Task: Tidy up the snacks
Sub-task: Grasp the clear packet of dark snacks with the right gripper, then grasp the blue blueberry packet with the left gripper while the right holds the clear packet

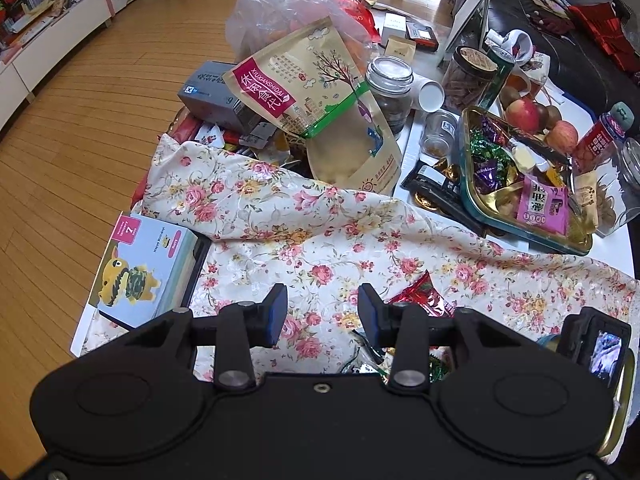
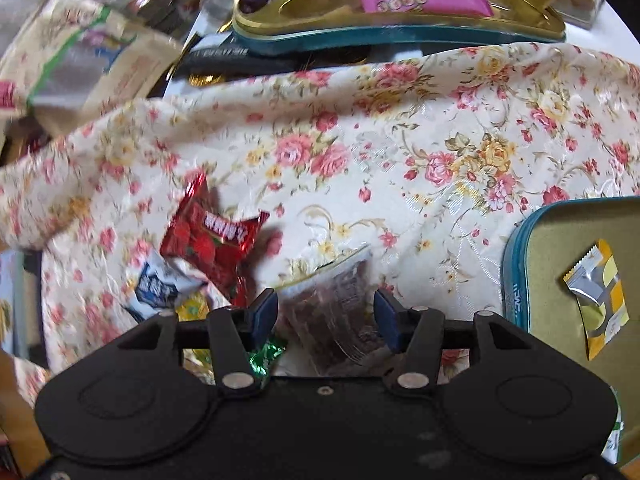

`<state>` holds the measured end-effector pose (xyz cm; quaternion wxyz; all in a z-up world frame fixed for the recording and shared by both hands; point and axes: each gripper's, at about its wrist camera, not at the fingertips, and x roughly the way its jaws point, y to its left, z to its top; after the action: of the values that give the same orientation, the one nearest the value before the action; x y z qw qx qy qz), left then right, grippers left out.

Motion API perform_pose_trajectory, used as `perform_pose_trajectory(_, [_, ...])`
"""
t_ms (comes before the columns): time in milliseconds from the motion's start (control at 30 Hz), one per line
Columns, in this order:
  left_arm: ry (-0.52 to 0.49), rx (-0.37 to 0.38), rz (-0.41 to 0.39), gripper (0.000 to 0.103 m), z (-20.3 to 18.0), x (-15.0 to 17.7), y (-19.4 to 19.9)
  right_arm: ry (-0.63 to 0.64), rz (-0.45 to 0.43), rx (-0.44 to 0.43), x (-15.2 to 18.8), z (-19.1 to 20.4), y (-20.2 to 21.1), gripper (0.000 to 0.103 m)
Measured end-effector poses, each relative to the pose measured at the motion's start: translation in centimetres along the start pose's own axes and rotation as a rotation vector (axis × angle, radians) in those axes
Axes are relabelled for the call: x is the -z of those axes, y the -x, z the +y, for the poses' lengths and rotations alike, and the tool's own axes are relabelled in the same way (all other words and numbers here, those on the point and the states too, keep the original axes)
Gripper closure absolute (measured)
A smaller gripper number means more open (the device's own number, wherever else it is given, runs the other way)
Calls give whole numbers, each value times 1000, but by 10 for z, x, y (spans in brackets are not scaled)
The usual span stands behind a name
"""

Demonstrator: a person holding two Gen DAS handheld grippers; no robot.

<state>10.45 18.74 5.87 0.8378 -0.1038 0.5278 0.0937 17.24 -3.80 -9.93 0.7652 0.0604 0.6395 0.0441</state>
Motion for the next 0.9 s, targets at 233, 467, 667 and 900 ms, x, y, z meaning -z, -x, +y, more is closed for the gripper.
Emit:
perform_pose_trajectory(233, [-11,8,40,54,-1,5,-9,61,-53,85,10,12,-5,47])
perform_pose_trajectory(467, [-35,4,45,54,-9,7,-11,110,-121,129,15,20,-9,46])
perform_pose_trajectory(667, [-66,1,68,54,-16,11,-19,87,-93,122,14,18,-9,49])
perform_pose_trajectory(900, [-58,32,128,54,-19,18,-30,53,1,93,20,10,-2,65])
